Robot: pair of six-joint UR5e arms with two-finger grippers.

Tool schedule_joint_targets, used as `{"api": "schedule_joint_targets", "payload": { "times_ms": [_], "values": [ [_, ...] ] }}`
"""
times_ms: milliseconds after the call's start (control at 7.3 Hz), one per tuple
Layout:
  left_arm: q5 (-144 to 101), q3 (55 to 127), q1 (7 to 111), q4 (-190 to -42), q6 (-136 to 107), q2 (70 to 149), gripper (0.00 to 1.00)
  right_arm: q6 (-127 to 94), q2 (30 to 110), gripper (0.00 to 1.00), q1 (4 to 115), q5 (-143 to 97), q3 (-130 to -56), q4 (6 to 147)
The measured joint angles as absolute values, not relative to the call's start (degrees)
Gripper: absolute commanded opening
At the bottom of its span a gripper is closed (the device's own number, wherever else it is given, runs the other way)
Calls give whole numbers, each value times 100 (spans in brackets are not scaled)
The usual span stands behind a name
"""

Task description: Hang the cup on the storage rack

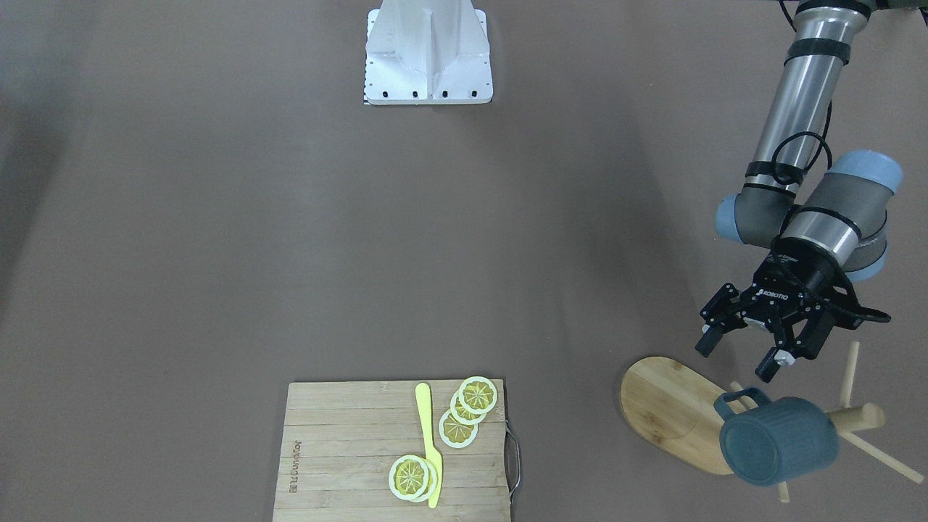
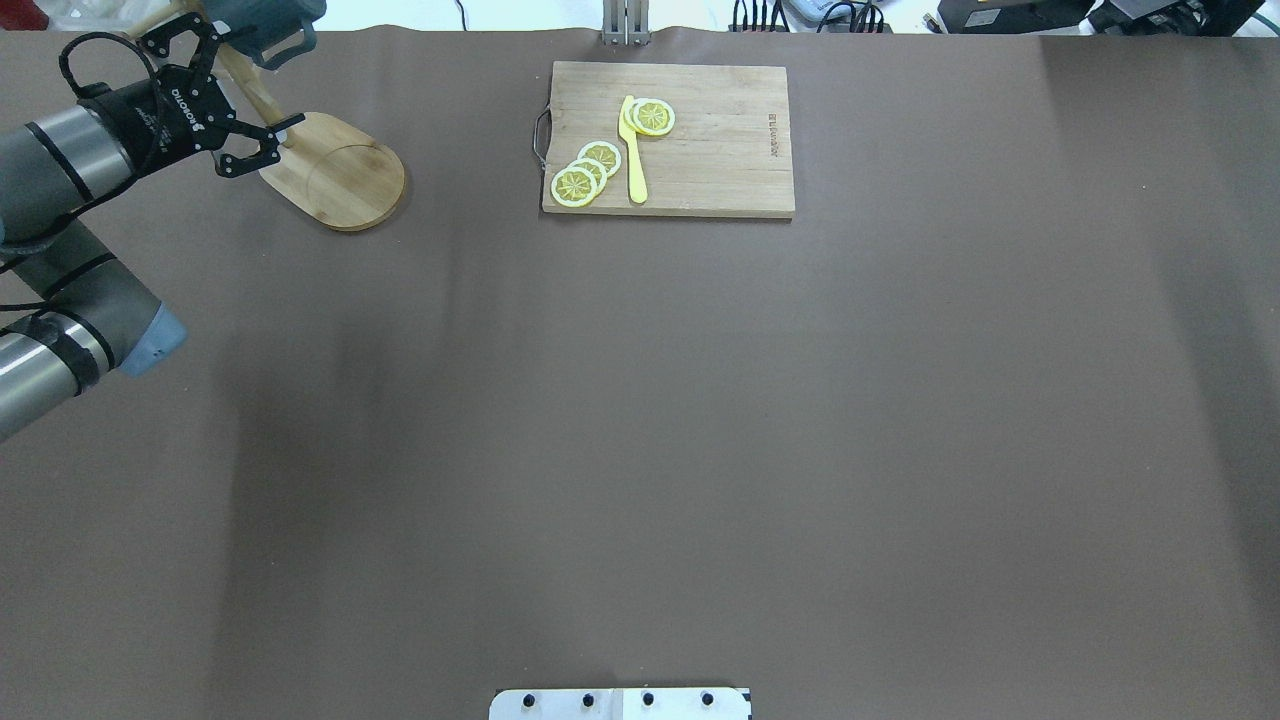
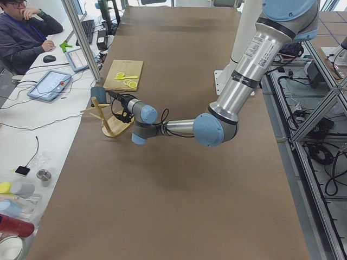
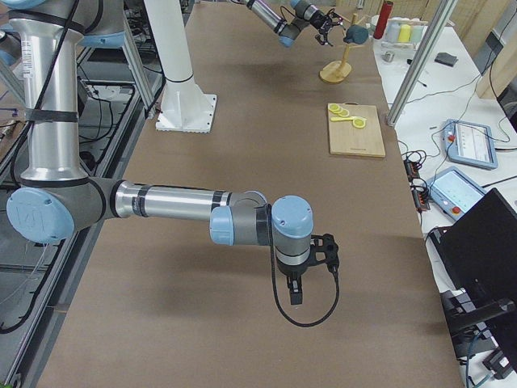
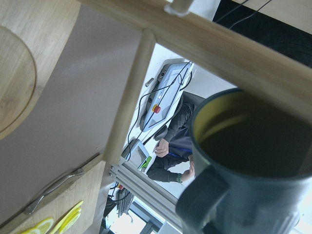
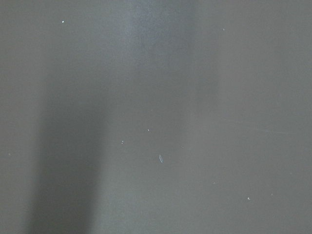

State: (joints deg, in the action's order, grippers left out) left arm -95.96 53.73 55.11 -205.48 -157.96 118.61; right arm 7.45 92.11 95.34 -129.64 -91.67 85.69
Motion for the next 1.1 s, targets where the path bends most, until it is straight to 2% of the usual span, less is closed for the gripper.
{"api": "schedule_joint_targets", "payload": {
  "times_ms": [548,1096],
  "values": [
    [-9746,5844,5503,-20745,-15803,11543,99,744,9207,100,9532,-12972,-9170,8569],
    [-10587,6921,5742,-20894,-15627,10810,99,715,9219,100,9536,-12975,-9168,8575]
  ]
}}
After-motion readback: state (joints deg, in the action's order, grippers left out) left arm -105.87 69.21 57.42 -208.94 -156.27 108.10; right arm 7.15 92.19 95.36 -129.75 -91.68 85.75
